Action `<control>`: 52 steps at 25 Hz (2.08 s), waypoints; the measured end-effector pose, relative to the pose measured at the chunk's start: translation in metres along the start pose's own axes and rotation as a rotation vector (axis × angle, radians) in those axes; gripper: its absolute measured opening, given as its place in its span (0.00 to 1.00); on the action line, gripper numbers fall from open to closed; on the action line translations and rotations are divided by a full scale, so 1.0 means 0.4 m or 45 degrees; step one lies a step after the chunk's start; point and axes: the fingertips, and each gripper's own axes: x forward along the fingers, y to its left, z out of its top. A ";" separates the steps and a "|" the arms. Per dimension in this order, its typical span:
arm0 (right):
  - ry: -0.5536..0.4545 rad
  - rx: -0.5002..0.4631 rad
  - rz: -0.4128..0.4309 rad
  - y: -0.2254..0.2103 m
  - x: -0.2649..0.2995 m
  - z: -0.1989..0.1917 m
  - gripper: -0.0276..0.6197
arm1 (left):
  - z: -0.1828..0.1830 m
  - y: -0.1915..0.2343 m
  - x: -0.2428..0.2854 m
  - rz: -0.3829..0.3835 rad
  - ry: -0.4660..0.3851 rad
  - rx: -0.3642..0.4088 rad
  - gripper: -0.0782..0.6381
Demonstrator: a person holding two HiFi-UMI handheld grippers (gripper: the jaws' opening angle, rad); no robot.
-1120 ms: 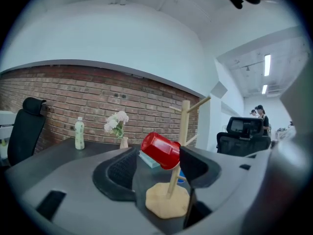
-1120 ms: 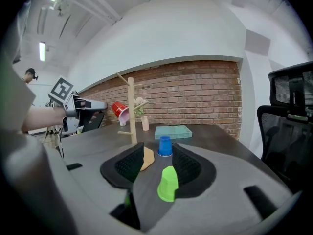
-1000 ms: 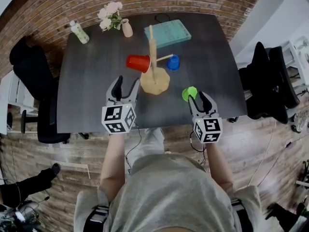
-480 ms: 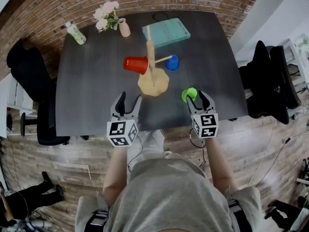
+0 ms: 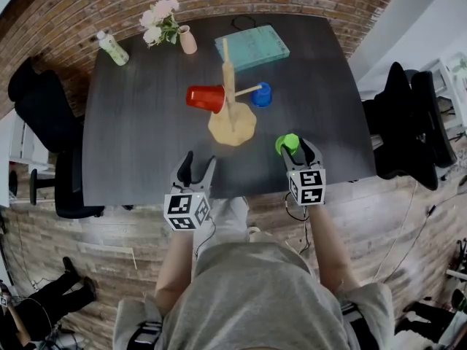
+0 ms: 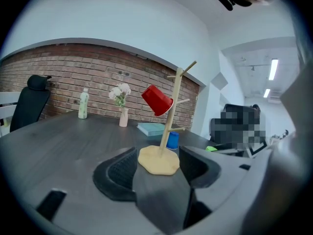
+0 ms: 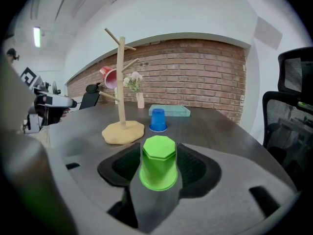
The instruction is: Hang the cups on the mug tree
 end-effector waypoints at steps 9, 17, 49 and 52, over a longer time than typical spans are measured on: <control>0.034 -0.015 -0.013 0.003 0.014 -0.029 0.39 | -0.025 -0.001 -0.011 -0.009 0.027 -0.013 0.48; 0.030 -0.035 0.000 0.013 0.000 -0.014 0.38 | -0.014 0.009 -0.027 0.008 0.003 -0.026 0.48; -0.266 -0.126 0.172 0.153 -0.125 0.299 0.38 | 0.049 0.012 -0.100 0.084 -0.072 -0.057 0.47; -0.289 -0.139 0.193 0.168 -0.130 0.324 0.38 | 0.054 0.014 -0.106 0.091 -0.083 -0.058 0.47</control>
